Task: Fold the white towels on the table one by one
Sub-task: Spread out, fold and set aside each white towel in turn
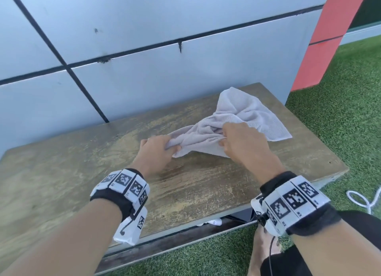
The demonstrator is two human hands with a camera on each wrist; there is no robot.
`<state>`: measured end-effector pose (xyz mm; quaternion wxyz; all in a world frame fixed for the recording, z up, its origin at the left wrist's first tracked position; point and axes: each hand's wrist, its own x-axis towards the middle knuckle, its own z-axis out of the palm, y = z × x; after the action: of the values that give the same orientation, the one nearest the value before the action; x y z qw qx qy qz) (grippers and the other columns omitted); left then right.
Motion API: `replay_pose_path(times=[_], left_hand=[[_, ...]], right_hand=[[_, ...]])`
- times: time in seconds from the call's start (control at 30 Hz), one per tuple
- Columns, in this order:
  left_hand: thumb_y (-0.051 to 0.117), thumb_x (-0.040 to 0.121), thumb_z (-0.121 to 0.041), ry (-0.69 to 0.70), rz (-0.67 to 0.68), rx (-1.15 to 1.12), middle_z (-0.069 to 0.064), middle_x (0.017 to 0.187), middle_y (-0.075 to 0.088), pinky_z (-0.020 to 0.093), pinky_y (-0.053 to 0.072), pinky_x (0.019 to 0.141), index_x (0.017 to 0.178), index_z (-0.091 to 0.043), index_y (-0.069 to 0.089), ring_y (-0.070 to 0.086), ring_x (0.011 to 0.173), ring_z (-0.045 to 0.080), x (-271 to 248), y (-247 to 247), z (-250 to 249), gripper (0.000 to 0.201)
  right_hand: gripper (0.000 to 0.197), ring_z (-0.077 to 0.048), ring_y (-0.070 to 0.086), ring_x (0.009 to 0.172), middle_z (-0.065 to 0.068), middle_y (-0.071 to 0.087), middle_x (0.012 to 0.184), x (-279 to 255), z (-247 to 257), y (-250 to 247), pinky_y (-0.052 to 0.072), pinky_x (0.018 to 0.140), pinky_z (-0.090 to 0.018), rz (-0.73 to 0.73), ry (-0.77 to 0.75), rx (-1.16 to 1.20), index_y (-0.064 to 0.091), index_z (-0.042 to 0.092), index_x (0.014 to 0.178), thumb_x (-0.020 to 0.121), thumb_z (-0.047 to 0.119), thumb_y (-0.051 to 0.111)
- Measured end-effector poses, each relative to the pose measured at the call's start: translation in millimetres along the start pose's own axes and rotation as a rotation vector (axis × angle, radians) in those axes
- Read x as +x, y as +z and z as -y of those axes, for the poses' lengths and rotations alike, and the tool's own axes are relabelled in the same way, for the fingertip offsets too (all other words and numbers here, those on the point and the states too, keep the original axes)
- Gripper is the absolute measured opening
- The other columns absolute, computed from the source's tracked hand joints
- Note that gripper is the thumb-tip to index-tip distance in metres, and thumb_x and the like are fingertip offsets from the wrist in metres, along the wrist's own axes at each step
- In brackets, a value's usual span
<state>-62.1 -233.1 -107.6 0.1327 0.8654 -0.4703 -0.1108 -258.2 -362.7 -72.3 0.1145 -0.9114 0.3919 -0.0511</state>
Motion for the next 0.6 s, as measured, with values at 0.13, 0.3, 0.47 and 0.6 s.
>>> replay_pose_path(times=[0.13, 0.3, 0.47, 0.6], left_hand=[[0.046, 0.103, -0.039, -0.126, -0.146, -0.289, 0.008, 0.068, 0.054, 0.032, 0.033, 0.056, 0.076, -0.009, 0.050, 0.049, 0.061, 0.021, -18.0, -33.3, 12.9, 0.040], [0.048, 0.099, -0.040, -0.275, -0.213, -0.798, 0.016, 0.101, 0.074, 0.048, 0.057, 0.084, 0.103, -0.007, 0.070, 0.071, 0.088, 0.031, -38.9, -78.7, 19.1, 0.040], [0.045, 0.103, -0.017, -0.288, -0.150, -1.182, 0.031, 0.116, 0.066, 0.048, 0.056, 0.085, 0.121, 0.015, 0.056, 0.067, 0.098, 0.038, -64.4, -121.7, 0.9, 0.039], [0.041, 0.100, 0.002, -0.271, -0.273, -1.344, 0.014, 0.096, 0.051, 0.038, 0.046, 0.069, 0.124, -0.011, 0.037, 0.053, 0.081, 0.026, -77.7, -143.7, -23.0, 0.027]], right_hand=[[0.014, -0.035, 0.059, 0.087, -0.011, 0.058, 0.097, 3.8, 6.2, -12.0, 0.035, 0.061, -0.036, -0.102, 0.054, 0.041, 0.048, 0.012, 0.111, 0.099, 0.021, 0.049], [0.011, -0.030, 0.053, 0.087, -0.005, 0.051, 0.098, 2.6, 28.6, -18.5, 0.030, 0.055, -0.033, -0.262, 0.010, 0.192, 0.045, 0.014, 0.107, 0.097, 0.010, 0.046], [0.040, -0.007, 0.053, 0.111, 0.012, 0.058, 0.118, -43.1, 84.2, -22.2, 0.044, 0.095, -0.027, -0.001, -0.431, 0.747, 0.055, 0.024, 0.121, 0.088, 0.041, 0.071], [0.059, -0.008, 0.064, 0.094, 0.005, 0.067, 0.104, -75.8, 132.0, -14.8, 0.054, 0.073, -0.028, 0.182, -0.416, 0.768, 0.056, 0.020, 0.120, 0.078, 0.056, 0.076]])
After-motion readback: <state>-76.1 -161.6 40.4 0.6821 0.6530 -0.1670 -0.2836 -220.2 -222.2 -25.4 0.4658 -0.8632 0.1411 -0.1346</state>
